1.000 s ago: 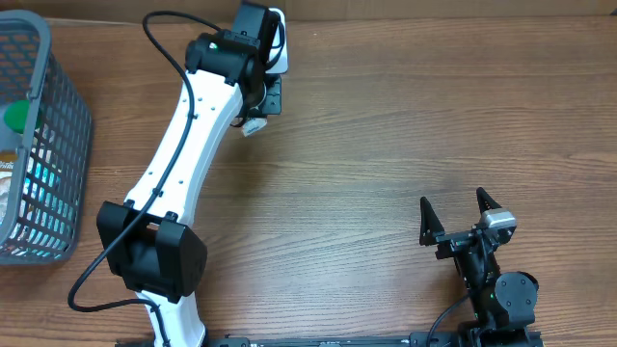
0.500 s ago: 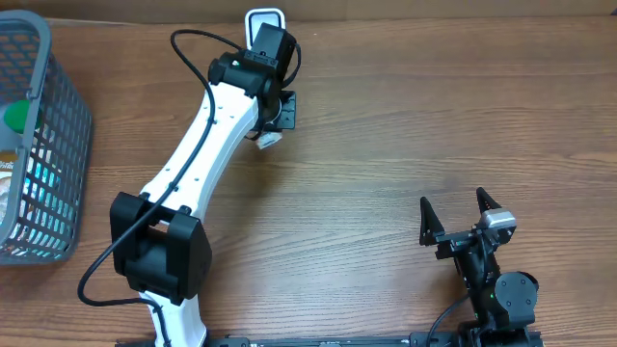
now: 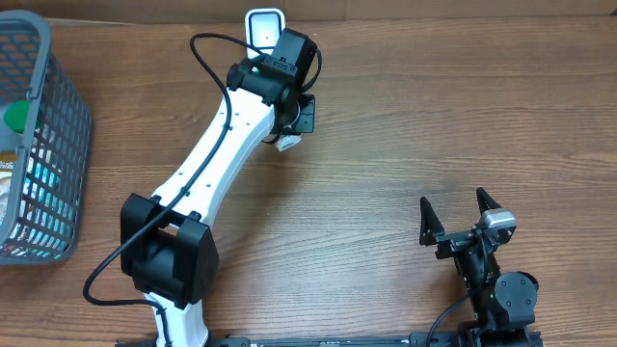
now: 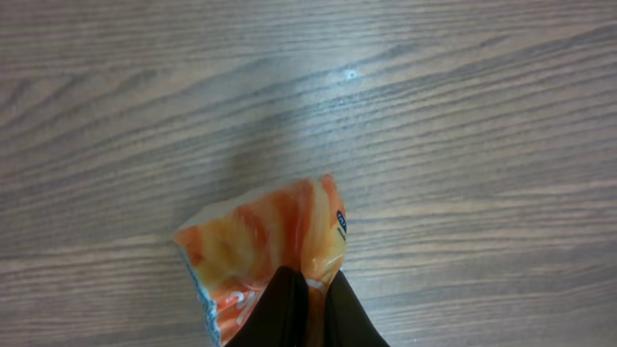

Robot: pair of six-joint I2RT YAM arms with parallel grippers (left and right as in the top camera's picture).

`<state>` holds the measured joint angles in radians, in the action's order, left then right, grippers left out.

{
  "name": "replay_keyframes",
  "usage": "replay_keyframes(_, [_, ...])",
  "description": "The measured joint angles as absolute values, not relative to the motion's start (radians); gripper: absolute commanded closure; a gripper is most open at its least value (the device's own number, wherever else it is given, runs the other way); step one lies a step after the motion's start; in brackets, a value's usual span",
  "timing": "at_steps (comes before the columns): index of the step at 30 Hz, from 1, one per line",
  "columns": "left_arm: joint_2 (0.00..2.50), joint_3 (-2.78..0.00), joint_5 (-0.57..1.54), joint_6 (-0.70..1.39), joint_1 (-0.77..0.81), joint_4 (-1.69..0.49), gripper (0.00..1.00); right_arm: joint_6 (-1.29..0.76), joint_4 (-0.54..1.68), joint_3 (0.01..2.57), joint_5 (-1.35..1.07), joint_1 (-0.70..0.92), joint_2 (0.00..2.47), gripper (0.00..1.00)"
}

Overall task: Scan the item barcode
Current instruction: 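Lift the orange packet out and carry it toward the scanner, then lower the orange packet onto the table center and release it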

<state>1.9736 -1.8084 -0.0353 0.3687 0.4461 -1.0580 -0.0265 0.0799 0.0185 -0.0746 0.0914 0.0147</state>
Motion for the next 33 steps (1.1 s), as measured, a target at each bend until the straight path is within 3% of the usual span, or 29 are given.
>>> replay_keyframes(9, [2.014, -1.784, -0.045, 0.414, 0.516, -0.897, 0.96, -0.027, 0.08, 0.019, -0.074, 0.091, 0.015, 0.0])
replay_keyframes(20, [2.251, -1.771, 0.008, 0.522, 0.656, -0.738, 0.94, -0.027, 0.08, 0.019, -0.075, 0.091, 0.015, 0.0])
replay_keyframes(21, [2.257, -1.771, 0.009, 0.525, 0.661, -0.735, 0.9, -0.027, 0.08, 0.019, -0.075, 0.091, 0.015, 0.0])
replay_keyframes(22, [2.259, -1.771, 0.012, 0.526, 0.665, -0.732, 0.79, -0.027, 0.081, 0.019, -0.075, 0.091, 0.015, 0.0])
replay_keyframes(25, [2.257, -1.771, 0.022, 0.534, 0.666, -0.723, 0.32, -0.027, 0.08, 0.019, -0.074, 0.091, 0.015, 0.0])
replay_keyframes(26, [2.257, -1.771, 0.027, 0.542, 0.666, -0.724, 0.28, -0.026, 0.08, 0.019, -0.075, 0.091, 0.015, 0.0])
replay_keyframes(33, [2.256, -1.78, 0.035, 0.543, 0.666, -0.752, 0.25, -0.027, 0.08, 0.019, -0.074, 0.091, 0.015, 0.0])
